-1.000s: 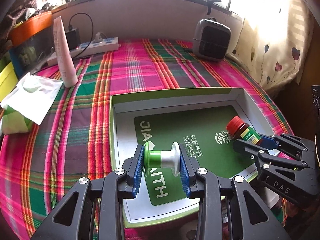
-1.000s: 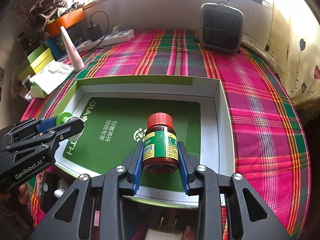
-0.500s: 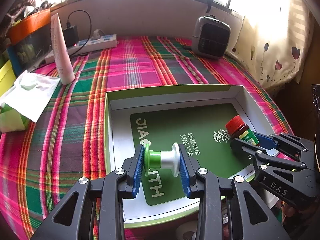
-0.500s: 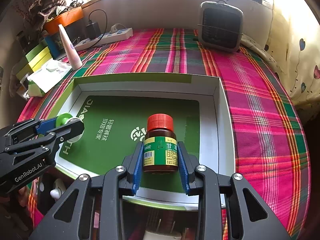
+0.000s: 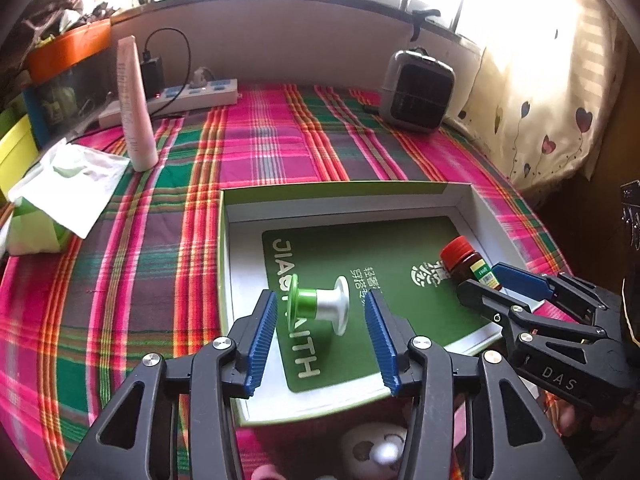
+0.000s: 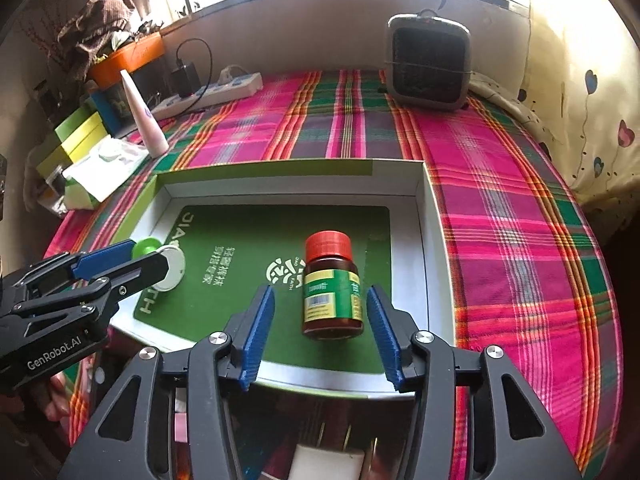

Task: Organize rigid objects
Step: 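Carry the spool and jar into the grey tray and release both, then move the right tool to the black stapler and grasp it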

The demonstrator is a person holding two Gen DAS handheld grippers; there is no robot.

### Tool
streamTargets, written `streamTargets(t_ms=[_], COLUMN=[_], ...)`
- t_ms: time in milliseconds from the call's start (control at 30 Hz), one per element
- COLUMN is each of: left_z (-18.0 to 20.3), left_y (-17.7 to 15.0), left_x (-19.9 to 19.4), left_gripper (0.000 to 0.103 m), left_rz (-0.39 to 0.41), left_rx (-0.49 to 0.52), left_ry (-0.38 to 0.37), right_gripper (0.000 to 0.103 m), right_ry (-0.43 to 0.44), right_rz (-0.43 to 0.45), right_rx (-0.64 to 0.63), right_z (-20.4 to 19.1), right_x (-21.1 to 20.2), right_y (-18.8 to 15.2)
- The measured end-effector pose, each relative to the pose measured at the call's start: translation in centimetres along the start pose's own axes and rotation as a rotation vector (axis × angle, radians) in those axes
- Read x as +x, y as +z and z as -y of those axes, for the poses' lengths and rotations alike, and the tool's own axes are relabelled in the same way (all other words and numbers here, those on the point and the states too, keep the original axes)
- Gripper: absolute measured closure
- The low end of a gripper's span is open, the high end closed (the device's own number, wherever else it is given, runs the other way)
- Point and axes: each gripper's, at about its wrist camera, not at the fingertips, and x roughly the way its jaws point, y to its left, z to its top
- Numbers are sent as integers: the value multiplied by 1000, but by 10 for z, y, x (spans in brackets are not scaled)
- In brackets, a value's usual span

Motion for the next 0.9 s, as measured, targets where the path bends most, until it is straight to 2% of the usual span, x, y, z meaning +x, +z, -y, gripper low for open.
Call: streamTargets(t_ms=[467,900], left_z=[-13,-43], left_y=[-21,-57], left_x=[-47,-72], left_gripper=[57,57], left_rz=[75,78], left_rx=[-43,-129], left_ry=[25,52], right_gripper=[49,49], right_ry=[-14,-52], right_rz=[83,98], right_rx=[19,96], right_z=[3,27], right_x=[-42,-68], right_y=[-15,-47])
